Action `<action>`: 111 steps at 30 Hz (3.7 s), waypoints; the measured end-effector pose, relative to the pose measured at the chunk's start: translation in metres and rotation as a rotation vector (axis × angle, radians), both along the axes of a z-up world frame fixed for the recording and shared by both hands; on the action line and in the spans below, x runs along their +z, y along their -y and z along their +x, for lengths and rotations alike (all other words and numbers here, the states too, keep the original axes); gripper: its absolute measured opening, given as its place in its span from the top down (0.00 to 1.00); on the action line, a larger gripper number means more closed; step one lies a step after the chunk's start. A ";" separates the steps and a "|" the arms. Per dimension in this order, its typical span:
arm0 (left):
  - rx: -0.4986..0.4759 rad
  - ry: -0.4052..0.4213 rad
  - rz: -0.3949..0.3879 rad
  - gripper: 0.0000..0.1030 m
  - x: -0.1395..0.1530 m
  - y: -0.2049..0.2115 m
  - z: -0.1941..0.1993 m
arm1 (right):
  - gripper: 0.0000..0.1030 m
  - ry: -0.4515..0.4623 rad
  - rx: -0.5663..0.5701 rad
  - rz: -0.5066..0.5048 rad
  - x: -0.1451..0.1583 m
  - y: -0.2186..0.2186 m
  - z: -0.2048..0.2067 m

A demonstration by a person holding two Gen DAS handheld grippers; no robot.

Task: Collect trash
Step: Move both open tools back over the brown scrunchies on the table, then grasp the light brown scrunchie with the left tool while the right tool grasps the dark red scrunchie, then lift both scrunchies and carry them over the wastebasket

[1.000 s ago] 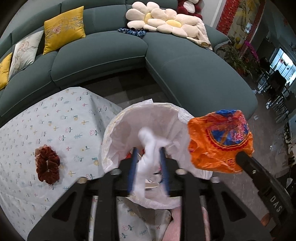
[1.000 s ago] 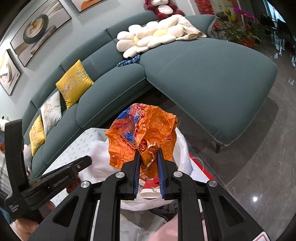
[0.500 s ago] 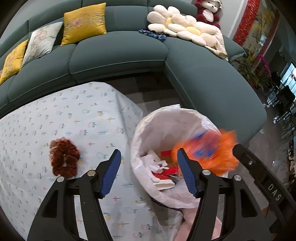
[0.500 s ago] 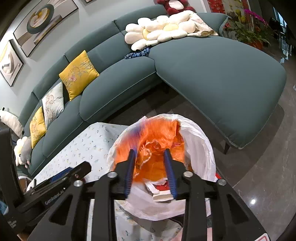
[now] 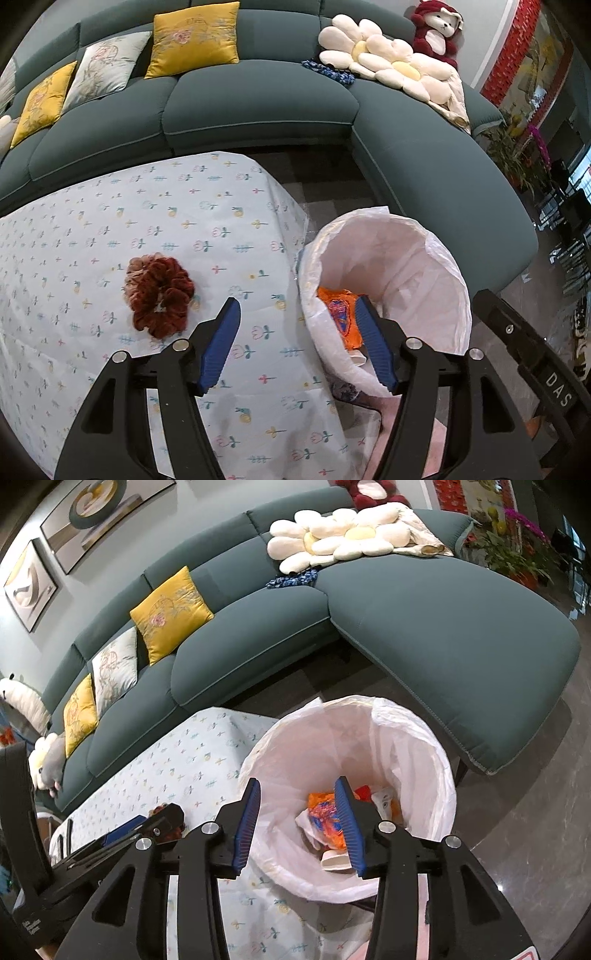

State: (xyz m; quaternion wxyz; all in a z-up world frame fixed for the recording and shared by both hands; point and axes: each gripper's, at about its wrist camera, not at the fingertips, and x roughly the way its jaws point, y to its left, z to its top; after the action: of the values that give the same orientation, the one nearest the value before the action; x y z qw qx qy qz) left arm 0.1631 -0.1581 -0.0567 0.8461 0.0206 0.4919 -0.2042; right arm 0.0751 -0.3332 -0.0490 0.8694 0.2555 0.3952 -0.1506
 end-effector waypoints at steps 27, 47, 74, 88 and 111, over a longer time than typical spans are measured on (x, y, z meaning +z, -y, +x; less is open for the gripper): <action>0.219 0.010 -0.030 0.30 0.000 -0.151 -0.013 | 0.44 -0.036 0.211 -0.063 0.009 -0.131 0.015; 0.375 -0.089 -0.035 0.30 -0.044 -0.232 0.013 | 0.44 -0.145 0.320 -0.047 -0.038 -0.200 0.068; 0.250 -0.264 -0.072 0.51 -0.119 -0.161 0.139 | 0.82 -0.291 0.324 0.046 -0.139 -0.196 0.167; 0.211 -0.240 -0.019 0.85 -0.121 -0.166 0.085 | 0.85 -0.281 0.324 0.092 -0.140 -0.192 0.117; 0.210 -0.176 0.016 0.88 -0.076 -0.184 -0.049 | 0.86 -0.218 0.319 0.098 -0.085 -0.184 -0.011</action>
State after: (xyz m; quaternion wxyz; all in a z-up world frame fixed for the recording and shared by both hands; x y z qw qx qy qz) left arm 0.1145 0.0262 -0.1324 0.8163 -0.0421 0.5652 -0.1115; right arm 0.0641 -0.1495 -0.1339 0.8209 0.2136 0.5293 -0.0185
